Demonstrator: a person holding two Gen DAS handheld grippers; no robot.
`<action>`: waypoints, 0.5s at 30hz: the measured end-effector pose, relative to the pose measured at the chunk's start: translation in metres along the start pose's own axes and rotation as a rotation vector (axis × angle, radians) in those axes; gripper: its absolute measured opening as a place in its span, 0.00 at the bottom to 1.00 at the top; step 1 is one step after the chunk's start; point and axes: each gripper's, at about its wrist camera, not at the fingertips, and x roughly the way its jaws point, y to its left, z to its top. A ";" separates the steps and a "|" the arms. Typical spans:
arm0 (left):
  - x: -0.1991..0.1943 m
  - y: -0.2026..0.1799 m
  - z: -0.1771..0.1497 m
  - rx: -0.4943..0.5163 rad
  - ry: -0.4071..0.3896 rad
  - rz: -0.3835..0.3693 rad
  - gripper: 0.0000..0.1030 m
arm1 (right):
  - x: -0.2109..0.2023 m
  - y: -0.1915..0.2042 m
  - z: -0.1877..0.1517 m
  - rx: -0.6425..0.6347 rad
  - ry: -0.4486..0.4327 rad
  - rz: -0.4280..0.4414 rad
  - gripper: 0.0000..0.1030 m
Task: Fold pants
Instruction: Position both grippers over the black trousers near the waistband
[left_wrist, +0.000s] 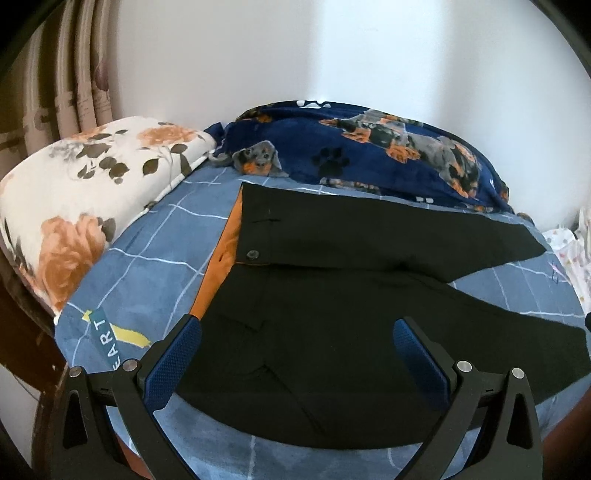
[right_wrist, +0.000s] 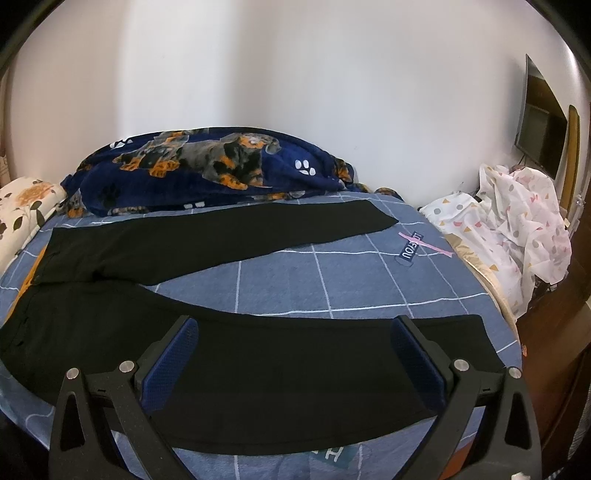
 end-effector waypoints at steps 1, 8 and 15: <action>0.000 -0.001 -0.001 0.010 -0.006 -0.004 1.00 | 0.000 0.000 0.000 0.000 0.000 0.001 1.00; -0.014 -0.005 -0.005 0.088 -0.154 -0.093 1.00 | 0.003 0.000 -0.002 -0.001 0.010 0.000 1.00; -0.002 -0.006 0.001 0.121 -0.073 -0.097 1.00 | 0.010 -0.001 -0.003 -0.002 0.036 0.006 1.00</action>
